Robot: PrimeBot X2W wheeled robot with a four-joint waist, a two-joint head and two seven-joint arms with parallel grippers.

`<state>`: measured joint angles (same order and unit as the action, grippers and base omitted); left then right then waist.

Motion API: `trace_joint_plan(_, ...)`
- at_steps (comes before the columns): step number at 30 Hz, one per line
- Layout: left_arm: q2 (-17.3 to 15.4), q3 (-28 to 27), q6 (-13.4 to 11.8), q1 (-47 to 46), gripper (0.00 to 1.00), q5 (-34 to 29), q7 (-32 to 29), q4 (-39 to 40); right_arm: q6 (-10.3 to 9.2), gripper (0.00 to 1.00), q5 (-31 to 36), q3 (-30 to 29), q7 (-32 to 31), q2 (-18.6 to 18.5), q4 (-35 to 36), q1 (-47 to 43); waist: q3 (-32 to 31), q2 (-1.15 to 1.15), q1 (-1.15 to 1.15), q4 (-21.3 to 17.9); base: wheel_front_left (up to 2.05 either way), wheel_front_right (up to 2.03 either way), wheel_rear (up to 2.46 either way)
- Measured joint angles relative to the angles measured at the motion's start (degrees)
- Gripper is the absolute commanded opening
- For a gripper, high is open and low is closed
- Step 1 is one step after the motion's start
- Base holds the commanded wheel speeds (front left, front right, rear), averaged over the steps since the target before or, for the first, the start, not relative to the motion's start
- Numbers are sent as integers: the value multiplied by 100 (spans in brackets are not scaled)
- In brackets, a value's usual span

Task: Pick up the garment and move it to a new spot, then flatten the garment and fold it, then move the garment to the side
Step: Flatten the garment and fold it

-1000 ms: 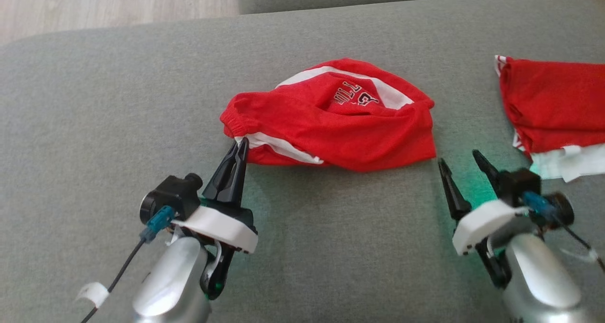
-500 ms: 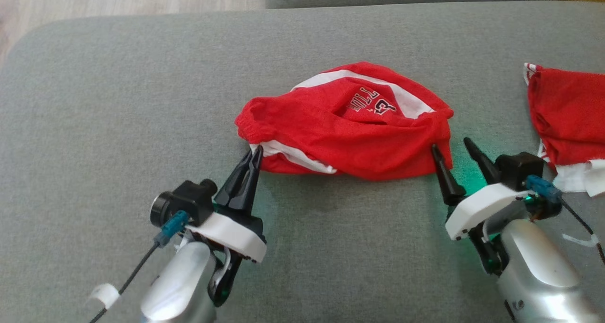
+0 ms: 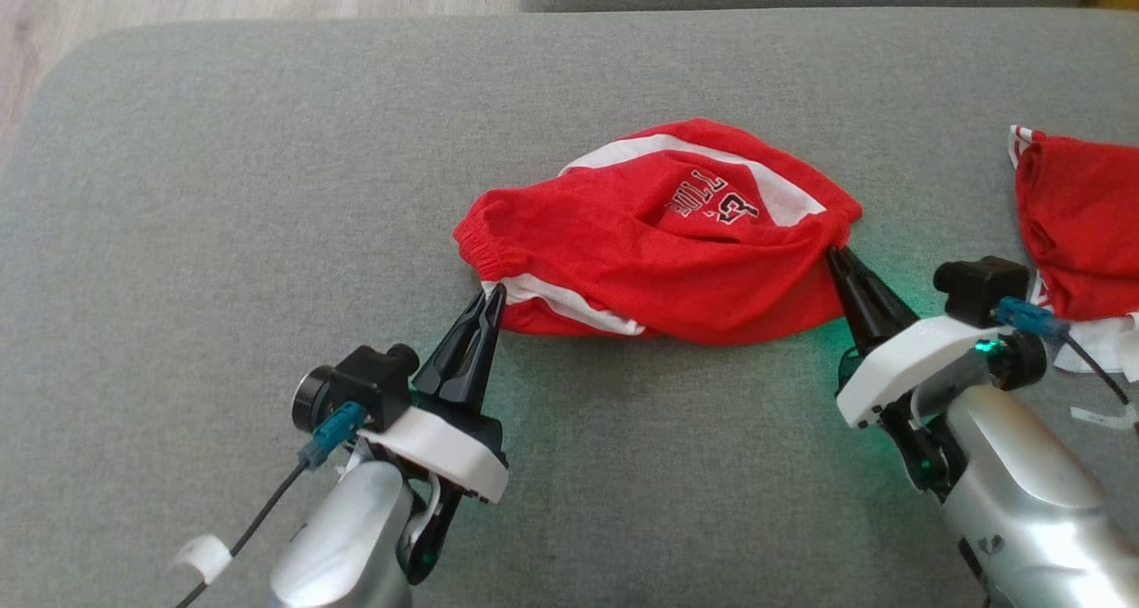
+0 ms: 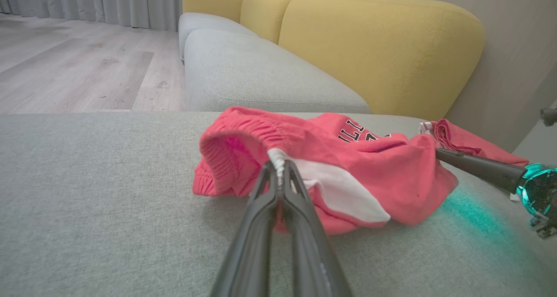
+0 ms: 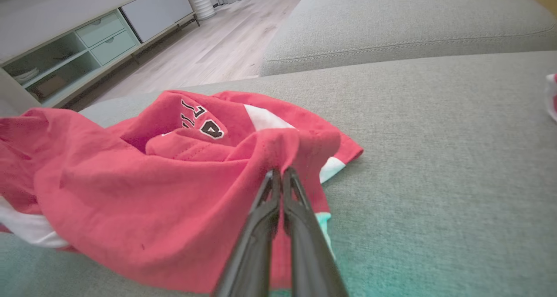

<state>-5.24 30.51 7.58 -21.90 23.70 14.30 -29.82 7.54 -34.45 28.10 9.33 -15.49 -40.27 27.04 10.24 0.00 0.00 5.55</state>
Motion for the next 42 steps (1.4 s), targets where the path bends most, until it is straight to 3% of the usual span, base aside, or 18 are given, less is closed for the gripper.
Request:
trace_joint_plan(16,-1,19,0,0,0,-67,0,20,0,0,-605,197,159,-505,-29,710,-28,0,0,123,0,0,0)
trace_joint_plan(27,-82,469,0,-4,0,-263,13,47,-1,0,-238,521,-449,-527,-1131,1702,141,0,0,463,0,0,0)
trace_joint_plan(28,-82,491,0,-2,0,-263,14,18,-1,67,-183,581,-494,-525,-1252,1736,159,0,0,485,0,0,0)
trace_joint_plan(29,-82,493,0,-4,29,-261,14,-5,0,100,-126,638,-499,-524,-1356,1761,174,0,0,502,0,0,0)
trace_joint_plan(30,-82,493,0,-5,90,-261,15,-24,0,100,-101,661,-497,-519,-1449,1785,187,0,0,517,0,0,0)
trace_joint_plan(31,-79,492,0,-6,100,-261,15,-49,-1,100,-99,668,-464,-510,-1526,1816,193,0,0,527,0,0,0)
trace_joint_plan(37,-62,375,0,-2,100,-260,15,-120,0,100,-58,659,46,-531,-1747,1873,128,0,0,508,0,0,0)
trace_joint_plan(42,-20,-245,-55,24,100,-252,15,165,0,100,-145,413,403,-647,-1644,1887,14,0,0,398,0,0,0)
